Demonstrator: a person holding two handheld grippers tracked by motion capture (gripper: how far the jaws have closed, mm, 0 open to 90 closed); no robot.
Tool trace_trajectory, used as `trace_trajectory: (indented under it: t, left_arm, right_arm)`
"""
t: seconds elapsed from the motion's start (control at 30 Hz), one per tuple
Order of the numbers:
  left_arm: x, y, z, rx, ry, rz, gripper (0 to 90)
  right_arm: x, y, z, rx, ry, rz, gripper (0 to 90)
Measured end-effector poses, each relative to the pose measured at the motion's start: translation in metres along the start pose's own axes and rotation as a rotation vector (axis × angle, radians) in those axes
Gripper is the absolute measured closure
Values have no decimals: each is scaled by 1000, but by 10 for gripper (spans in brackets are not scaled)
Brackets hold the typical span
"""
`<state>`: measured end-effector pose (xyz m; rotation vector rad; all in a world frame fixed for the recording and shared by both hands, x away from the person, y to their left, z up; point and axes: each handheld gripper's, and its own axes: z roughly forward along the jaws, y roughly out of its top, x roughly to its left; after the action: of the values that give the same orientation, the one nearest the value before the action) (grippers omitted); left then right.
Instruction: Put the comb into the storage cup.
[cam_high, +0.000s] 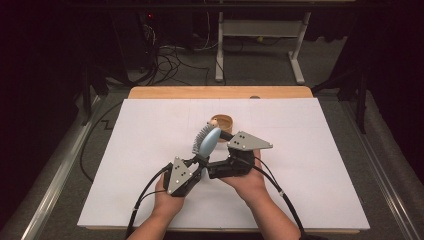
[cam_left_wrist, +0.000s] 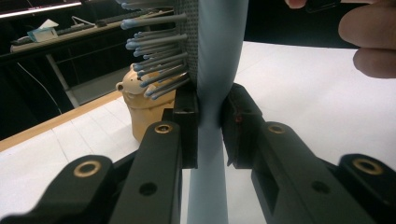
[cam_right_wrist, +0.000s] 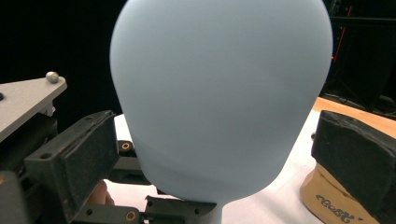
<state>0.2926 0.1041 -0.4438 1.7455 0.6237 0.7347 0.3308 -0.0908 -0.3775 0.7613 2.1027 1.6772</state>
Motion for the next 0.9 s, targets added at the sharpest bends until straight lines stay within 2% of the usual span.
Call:
trace_trajectory:
  t: [0.1, 0.23, 0.53, 0.9]
  left_arm:
    - [1, 0, 0, -4, 4, -6, 776]
    - [0, 0, -1, -11, 9, -8, 776]
    - [0, 0, 0, 1, 14, -2, 776]
    - [0, 0, 0, -2, 13, 1, 774]
  right_arm:
    - [0, 1, 2, 2, 2, 14, 52]
    - [2, 3, 3, 0, -6, 8, 91]
    - [2, 5, 3, -9, -9, 16, 194]
    - [2, 6, 2, -3, -13, 40, 202]
